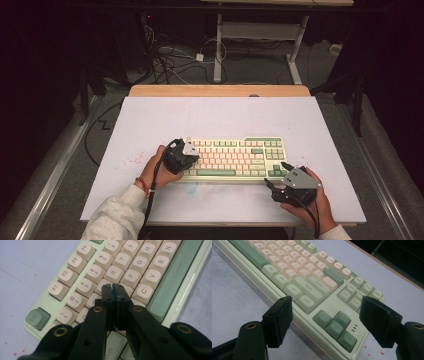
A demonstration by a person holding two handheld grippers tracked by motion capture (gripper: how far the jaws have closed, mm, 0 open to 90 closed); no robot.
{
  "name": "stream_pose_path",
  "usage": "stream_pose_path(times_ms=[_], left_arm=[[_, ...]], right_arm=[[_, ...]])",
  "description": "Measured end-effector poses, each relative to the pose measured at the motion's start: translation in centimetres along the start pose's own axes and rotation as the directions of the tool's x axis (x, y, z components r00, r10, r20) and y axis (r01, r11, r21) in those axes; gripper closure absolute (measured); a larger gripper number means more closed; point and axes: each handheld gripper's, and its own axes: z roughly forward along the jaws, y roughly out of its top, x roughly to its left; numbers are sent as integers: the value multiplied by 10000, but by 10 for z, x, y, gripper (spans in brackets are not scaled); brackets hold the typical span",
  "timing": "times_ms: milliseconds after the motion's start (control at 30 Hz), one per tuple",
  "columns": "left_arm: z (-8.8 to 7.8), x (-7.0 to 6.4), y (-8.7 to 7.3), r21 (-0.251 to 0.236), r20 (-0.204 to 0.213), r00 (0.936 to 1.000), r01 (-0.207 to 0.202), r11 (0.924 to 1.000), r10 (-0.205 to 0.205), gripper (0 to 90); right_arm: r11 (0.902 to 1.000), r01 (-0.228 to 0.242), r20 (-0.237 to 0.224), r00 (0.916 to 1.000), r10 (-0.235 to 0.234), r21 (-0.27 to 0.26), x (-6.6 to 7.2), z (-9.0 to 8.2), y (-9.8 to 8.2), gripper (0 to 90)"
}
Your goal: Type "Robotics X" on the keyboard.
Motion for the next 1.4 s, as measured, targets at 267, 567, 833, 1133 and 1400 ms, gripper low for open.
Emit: stream_pose_path(times_ms=[267,567,833,1133,1400], left_arm=[[4,-3,-2,-35,-66,9999,-117,9999,117,873],[-3,-3,-1,-174,-136,9997,-219,9996,216,866],[-7,-3,0,-325,-234,9994,-273,9991,265,854],[-12,-2,0,-508,-251,9993,-282,9983,270,837],[-17,-1,-2,-688,-355,9992,-223,9974,199,800]], right_arm=[[9998,136,33,9999,-136,161,1,1,-1,270],[9999,133,98,9999,-134,76,0,0,0,269],[10000,59,79,10000,-60,18,0,-1,0,269],[10000,58,61,10000,-58,12,-1,-1,0,269],[10000,42,63,10000,-42,-18,-1,-1,0,269]])
